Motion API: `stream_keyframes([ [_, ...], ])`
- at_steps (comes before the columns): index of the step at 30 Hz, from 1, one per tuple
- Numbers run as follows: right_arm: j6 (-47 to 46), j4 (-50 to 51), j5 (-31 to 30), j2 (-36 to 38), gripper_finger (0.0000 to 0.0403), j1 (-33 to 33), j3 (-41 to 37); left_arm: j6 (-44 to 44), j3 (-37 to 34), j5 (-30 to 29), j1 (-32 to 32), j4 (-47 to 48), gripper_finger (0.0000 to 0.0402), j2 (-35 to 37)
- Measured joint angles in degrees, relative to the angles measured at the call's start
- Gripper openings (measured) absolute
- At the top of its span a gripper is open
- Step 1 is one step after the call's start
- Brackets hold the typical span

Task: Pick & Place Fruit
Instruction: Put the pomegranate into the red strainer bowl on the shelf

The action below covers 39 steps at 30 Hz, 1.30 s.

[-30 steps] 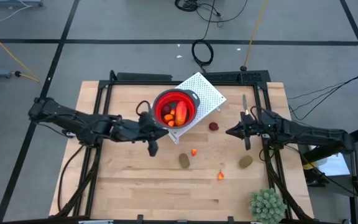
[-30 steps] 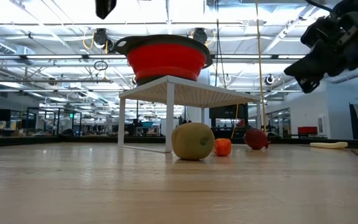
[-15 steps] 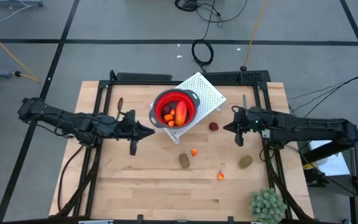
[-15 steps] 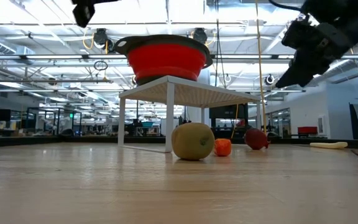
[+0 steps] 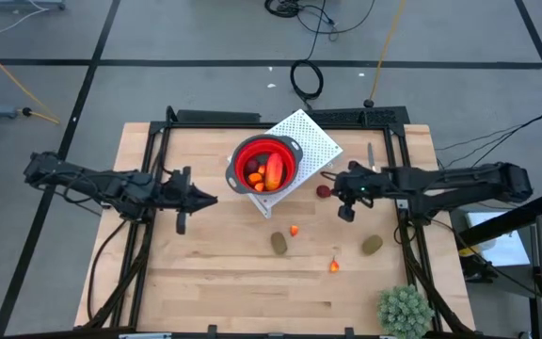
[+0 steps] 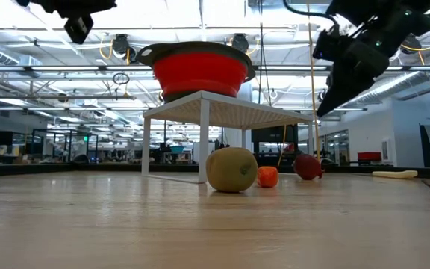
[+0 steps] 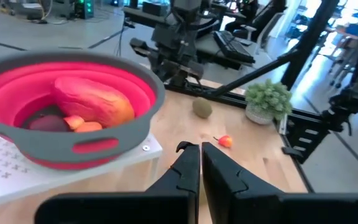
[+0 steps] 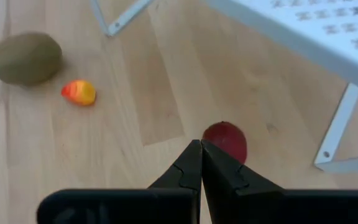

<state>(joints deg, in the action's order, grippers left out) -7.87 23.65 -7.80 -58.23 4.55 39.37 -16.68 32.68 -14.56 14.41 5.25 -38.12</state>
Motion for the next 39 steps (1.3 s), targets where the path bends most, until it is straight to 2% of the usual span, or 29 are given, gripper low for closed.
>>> stream_keyframes([
  [7,-3.38,0.46,0.08,-5.7,0.0037,-0.54,1.6,0.03,-3.25,1.98,-0.01,0.09,0.0002,4.85],
  [13,-9.35,1.8,0.05,-7.8,0.0087,-0.54,1.62,0.1,-4.47,4.42,-0.01,2.29,0.0018,7.83],
  [18,-10.02,1.68,-0.02,-8.22,0.0134,-0.54,1.62,1.17,-4.5,6.29,-0.01,3.79,0.0011,8.95],
  [25,-9.91,2.28,-4.42,-8.24,0.0189,-0.47,1.62,2.02,-4.5,7.1,-0.01,4.14,0.001,9.06],
  [31,-9.9,1.82,-4.09,-7.94,0.0207,-0.52,1.62,2.02,-4.5,7.14,-0.01,4.26,0.002,9.06],
  [39,-11.24,1.06,-3.9,-7.98,0.0202,-0.52,1.61,2.52,-4.5,7.23,-0.01,4.53,0.0021,9.06],
])
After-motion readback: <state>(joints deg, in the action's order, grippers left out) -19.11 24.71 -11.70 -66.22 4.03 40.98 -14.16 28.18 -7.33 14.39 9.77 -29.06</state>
